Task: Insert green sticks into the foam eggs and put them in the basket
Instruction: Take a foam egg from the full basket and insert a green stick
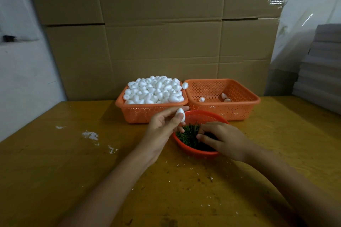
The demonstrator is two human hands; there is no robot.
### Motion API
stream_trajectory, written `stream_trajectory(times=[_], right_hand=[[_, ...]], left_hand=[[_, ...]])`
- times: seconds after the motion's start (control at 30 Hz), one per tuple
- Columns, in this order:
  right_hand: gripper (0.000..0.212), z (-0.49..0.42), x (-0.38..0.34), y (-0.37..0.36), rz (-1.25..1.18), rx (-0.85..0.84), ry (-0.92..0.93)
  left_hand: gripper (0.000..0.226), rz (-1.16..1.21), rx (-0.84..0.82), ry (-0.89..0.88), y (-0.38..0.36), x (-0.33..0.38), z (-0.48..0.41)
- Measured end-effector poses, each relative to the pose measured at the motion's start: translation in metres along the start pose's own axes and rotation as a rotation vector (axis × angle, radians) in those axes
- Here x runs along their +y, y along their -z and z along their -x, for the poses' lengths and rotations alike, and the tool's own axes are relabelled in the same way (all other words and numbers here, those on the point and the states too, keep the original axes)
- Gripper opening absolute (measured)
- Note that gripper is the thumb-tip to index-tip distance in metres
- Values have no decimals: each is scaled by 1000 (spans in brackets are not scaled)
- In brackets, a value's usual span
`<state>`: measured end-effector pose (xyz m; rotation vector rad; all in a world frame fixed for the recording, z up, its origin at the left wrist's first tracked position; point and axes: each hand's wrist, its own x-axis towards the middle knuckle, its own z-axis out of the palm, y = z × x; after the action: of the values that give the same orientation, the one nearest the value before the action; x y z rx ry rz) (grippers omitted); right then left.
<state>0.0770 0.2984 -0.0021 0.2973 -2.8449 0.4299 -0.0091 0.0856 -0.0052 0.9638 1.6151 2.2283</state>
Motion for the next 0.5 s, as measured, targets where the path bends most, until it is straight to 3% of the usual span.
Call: stream_trajectory(times=[0.5], right_hand=[[24, 2, -3, 1, 16, -13, -4]], left_hand=[[29, 163, -52, 42, 4, 0, 2]])
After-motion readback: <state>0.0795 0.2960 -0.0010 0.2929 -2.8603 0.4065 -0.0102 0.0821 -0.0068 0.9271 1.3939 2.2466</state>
